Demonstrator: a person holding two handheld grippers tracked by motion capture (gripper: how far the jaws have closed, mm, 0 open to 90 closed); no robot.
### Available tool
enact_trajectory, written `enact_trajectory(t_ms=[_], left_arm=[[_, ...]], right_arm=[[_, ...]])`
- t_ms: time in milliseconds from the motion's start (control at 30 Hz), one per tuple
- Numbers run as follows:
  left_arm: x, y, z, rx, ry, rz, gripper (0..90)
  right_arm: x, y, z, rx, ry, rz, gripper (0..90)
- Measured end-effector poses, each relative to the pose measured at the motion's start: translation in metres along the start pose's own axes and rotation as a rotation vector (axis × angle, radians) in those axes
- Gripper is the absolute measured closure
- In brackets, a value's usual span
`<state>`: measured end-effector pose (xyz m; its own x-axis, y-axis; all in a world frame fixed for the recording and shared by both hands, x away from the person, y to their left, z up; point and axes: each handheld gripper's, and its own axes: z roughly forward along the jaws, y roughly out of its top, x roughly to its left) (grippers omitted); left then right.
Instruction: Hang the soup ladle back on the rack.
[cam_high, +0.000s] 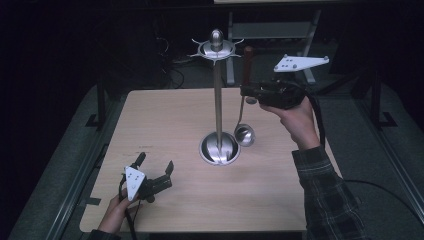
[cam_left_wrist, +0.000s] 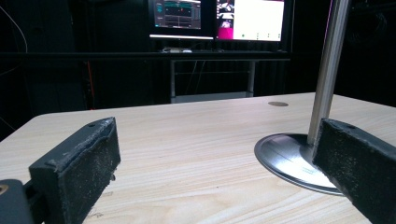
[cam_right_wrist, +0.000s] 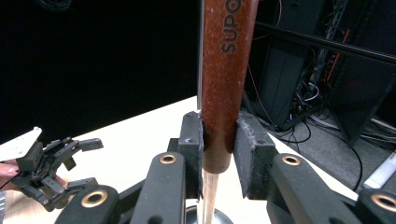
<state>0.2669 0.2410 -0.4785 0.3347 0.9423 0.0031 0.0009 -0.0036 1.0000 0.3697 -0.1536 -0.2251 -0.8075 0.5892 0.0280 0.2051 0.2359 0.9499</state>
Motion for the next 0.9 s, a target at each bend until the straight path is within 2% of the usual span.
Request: enact_trajectory(t_ms=[333, 633, 900], left_arm=[[0.0, 0.0, 0.0, -0.003, -0.001, 0.001, 0.2], [0.0, 0.0, 0.0, 0.001, 0.0, 0.0, 0.2], [0.0, 0.0, 0.0, 0.001, -0.001, 0.0, 0.2]], right_arm=[[0.002, -0.002, -0.002, 0.003, 0.006, -0.001, 73.3], [0.002, 0.001, 0.012, 0.031, 0.011, -0.009, 73.3], [0.002, 0.006, 0.019, 0.032, 0.018, -0.007, 73.2]])
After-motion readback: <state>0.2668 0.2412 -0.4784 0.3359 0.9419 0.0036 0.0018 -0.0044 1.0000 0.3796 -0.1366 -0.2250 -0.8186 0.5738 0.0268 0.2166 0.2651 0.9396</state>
